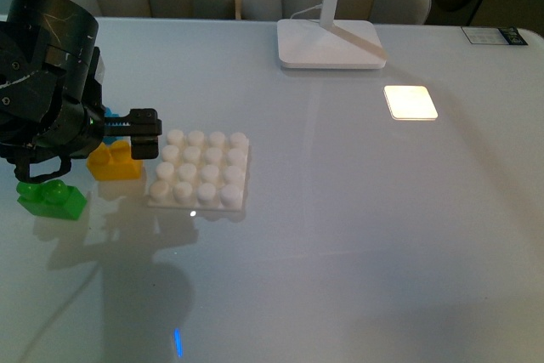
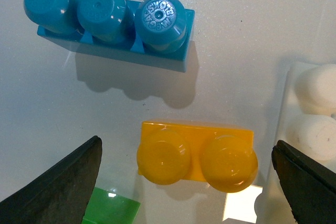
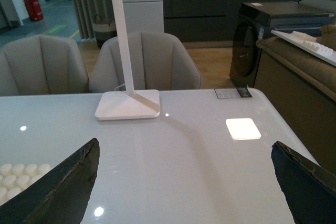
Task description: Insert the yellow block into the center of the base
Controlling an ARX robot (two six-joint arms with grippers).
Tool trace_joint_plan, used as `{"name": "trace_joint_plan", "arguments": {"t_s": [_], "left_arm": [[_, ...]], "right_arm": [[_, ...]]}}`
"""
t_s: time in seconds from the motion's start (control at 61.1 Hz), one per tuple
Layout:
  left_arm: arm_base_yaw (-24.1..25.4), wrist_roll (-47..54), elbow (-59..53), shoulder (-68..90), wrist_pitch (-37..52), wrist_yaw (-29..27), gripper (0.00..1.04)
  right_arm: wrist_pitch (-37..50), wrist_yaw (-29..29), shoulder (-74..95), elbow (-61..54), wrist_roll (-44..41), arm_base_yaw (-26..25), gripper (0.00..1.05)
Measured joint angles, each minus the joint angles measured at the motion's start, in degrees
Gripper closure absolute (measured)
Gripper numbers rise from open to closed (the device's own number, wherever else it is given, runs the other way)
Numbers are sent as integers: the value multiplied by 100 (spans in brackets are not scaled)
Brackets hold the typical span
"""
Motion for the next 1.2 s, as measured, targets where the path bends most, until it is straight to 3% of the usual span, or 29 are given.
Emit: {"name": "trace_joint_plan", "arguments": {"t_s": [0.737,0.802,0.917,0.999,1.195], "left_arm": [[-46,-13,181,310,-70,-35,7],[-52,-20,181,310,-90,-46,15],[-63,-46,181,310,-103,-72,38],[-72,-63,181,310,-103,-87,43],[-103,-127,164,284,-96,-79,43]], "right_arm": [[0,-2,0,0,0,0,9],[0,-2,0,0,0,0,9],[0,-2,0,0,0,0,9],[0,-2,0,0,0,0,9],[0,-2,0,0,0,0,9]]}}
